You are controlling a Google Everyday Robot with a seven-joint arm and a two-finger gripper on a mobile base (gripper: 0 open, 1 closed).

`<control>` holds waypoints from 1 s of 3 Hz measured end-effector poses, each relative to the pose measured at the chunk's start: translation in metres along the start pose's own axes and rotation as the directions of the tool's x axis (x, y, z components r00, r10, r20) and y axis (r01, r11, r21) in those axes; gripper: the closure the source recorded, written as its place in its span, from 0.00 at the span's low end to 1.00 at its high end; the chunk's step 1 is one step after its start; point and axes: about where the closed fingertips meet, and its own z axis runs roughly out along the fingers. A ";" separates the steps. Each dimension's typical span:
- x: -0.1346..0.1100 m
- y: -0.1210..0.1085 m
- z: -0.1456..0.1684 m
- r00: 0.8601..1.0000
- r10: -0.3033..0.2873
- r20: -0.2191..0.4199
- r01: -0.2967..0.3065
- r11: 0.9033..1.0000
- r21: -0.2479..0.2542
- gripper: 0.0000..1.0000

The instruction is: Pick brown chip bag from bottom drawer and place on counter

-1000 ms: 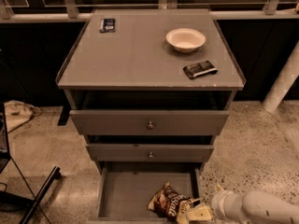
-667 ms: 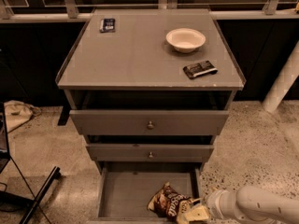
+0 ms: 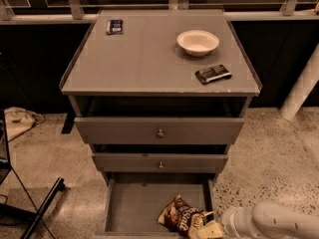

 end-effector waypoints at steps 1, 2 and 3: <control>0.015 -0.010 0.032 1.000 0.010 0.002 -0.010 1.000 -0.024 0.00; 0.024 -0.018 0.071 0.999 0.039 -0.005 -0.040 0.997 -0.063 0.00; 0.029 -0.023 0.099 0.998 0.062 -0.016 -0.064 0.994 -0.092 0.00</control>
Offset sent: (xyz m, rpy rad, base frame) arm 0.0324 0.0175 -0.1194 0.1007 0.0829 -0.0033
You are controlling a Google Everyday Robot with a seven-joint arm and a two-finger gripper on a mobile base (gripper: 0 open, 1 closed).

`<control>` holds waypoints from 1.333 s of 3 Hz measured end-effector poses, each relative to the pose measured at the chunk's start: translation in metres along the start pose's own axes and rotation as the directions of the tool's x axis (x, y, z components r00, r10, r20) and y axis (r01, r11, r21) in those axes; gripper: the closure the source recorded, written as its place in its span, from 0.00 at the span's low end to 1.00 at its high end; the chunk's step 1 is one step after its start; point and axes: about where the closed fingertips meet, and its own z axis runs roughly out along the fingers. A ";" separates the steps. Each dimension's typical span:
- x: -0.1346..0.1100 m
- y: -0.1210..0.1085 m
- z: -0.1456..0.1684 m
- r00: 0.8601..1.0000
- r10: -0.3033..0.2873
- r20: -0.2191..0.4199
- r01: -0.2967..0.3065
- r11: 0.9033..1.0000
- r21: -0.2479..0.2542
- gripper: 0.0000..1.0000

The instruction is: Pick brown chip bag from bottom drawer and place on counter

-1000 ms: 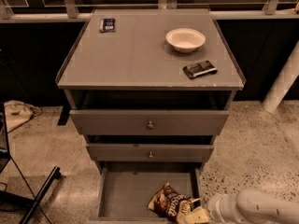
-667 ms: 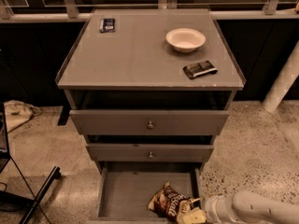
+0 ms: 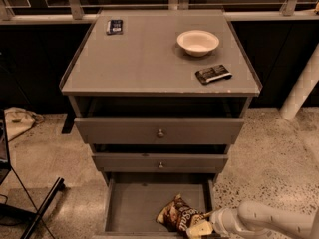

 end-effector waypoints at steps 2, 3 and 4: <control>0.000 -0.011 0.037 0.999 0.019 -0.028 -0.020 1.000 -0.020 0.00; 0.011 -0.015 0.055 0.997 0.036 -0.074 -0.037 0.999 -0.014 0.00; 0.012 -0.015 0.056 0.996 0.035 -0.079 -0.036 0.999 -0.015 0.19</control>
Offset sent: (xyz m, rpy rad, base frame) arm 0.0243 0.0143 -0.0527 -0.0015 0.0688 -0.0008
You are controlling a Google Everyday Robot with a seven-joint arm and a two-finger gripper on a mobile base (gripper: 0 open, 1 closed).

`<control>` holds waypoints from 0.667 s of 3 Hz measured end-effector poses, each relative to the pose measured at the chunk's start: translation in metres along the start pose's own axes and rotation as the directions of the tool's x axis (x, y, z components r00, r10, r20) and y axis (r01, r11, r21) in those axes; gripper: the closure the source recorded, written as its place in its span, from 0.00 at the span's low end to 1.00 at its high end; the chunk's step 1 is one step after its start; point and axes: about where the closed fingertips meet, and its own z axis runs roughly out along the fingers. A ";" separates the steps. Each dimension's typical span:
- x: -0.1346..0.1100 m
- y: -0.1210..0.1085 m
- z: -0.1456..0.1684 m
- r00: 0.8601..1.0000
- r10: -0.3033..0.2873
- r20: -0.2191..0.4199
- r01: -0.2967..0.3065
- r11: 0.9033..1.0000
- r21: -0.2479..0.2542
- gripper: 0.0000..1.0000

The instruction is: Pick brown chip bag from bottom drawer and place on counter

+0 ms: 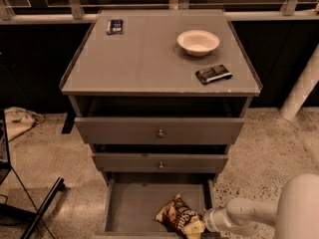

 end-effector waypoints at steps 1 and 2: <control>0.000 0.000 0.000 1.000 0.000 0.000 0.000 1.000 0.000 0.41; 0.000 0.000 0.000 1.000 0.000 0.000 0.000 1.000 0.000 0.64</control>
Offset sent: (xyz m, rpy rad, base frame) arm 0.0000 0.0000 0.0000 0.0000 0.0000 0.0000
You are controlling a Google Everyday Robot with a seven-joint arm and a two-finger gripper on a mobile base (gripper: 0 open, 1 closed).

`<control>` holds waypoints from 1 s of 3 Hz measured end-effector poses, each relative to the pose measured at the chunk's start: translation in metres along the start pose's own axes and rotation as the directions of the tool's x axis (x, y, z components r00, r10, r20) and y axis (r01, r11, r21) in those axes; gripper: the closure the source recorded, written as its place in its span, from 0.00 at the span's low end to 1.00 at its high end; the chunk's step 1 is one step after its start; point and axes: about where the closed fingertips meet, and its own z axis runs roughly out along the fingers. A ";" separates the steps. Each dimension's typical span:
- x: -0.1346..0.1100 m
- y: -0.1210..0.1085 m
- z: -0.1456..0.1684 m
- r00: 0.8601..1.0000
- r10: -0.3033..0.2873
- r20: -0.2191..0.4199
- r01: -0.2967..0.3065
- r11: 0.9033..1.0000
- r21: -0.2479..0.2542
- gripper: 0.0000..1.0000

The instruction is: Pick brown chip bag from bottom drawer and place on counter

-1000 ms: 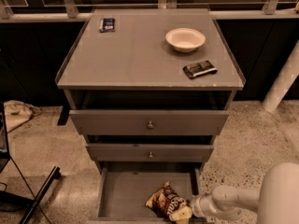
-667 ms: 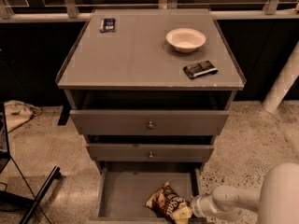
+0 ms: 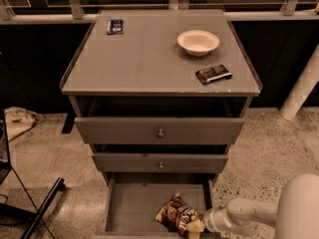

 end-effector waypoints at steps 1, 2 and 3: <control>0.000 0.000 0.000 1.000 0.000 0.000 0.000 1.000 0.000 0.88; -0.009 0.007 -0.011 1.000 -0.018 0.002 0.019 1.000 -0.022 1.00; -0.027 0.029 -0.052 0.998 -0.060 0.035 0.063 0.994 -0.086 1.00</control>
Offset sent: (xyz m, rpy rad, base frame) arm 0.0042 0.0032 0.0399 0.0332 -0.0120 0.0542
